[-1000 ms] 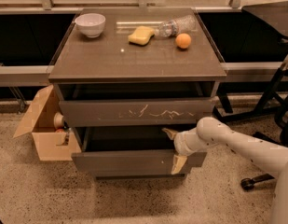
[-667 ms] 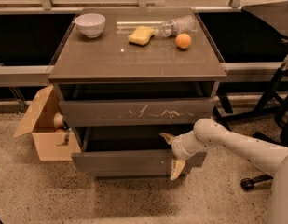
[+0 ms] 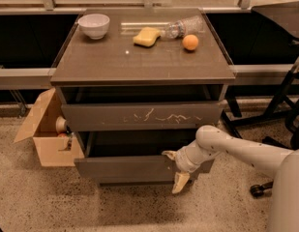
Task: Open middle drawer
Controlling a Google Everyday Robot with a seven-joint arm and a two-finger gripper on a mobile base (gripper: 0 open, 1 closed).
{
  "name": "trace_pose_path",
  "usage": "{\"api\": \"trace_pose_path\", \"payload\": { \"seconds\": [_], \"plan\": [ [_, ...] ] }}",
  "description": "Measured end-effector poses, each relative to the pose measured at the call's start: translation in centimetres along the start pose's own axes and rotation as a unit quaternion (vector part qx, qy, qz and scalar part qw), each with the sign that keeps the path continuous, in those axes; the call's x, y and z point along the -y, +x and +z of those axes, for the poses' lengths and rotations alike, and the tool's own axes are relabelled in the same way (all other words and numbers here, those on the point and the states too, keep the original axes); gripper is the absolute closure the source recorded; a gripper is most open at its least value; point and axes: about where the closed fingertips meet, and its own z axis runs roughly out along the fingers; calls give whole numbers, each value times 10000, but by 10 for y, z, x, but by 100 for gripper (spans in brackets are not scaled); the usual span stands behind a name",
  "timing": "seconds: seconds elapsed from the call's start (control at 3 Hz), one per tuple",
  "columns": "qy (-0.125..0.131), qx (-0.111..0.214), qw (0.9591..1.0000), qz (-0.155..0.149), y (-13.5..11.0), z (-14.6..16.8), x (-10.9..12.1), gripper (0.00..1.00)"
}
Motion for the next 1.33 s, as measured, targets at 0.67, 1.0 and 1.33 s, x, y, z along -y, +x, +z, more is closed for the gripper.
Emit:
{"api": "trace_pose_path", "payload": {
  "seconds": [0.67,1.0,1.33],
  "plan": [
    [-189,-36,9997,-142,-19,-10,-22,64],
    [-150,-63,9992,-363,-38,-22,-33,89],
    [-149,-55,9990,-411,-44,-24,-40,100]
  ]
}}
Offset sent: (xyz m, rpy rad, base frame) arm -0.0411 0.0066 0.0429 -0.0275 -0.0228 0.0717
